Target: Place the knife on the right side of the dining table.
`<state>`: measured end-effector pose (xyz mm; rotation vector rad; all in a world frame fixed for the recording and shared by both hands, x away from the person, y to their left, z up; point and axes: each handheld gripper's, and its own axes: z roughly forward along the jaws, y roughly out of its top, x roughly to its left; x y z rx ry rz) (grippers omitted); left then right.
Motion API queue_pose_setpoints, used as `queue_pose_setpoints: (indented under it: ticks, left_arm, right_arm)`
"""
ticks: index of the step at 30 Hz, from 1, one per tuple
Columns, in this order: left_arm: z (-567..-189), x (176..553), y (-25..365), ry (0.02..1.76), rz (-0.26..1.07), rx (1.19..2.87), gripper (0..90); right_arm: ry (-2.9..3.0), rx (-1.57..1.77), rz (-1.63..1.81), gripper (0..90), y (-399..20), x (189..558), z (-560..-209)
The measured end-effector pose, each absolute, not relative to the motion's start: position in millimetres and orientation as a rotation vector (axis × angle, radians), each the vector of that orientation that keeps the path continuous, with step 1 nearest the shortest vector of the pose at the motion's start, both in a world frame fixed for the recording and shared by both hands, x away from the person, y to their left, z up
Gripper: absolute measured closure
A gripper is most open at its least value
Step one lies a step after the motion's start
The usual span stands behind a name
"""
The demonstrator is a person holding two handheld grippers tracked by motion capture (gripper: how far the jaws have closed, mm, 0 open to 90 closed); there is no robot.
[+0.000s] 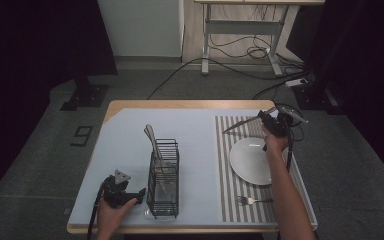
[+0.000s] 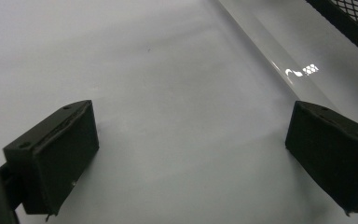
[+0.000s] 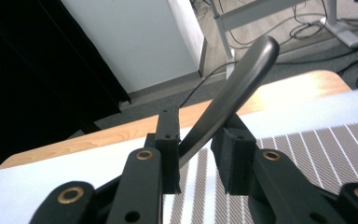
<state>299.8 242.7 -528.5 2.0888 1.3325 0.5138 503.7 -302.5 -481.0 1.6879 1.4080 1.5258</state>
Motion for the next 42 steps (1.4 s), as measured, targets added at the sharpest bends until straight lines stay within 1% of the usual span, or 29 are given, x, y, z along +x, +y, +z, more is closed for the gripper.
queue_pose_setpoints:
  ticks: [7,23,42]
  left_arm:
    - [-528,300,243,1.332,0.514,2.089,1.8]
    - [-528,300,243,1.332,0.514,2.089,1.8]
    - [-528,300,243,1.332,0.515,2.089,1.9]
  right_arm:
    - [1.400,1.762,1.526,68.6,-314,504,-493]
    - [1.391,1.826,1.511,63.7,-325,503,-509]
    - [1.375,1.885,1.488,59.9,-333,506,-521]
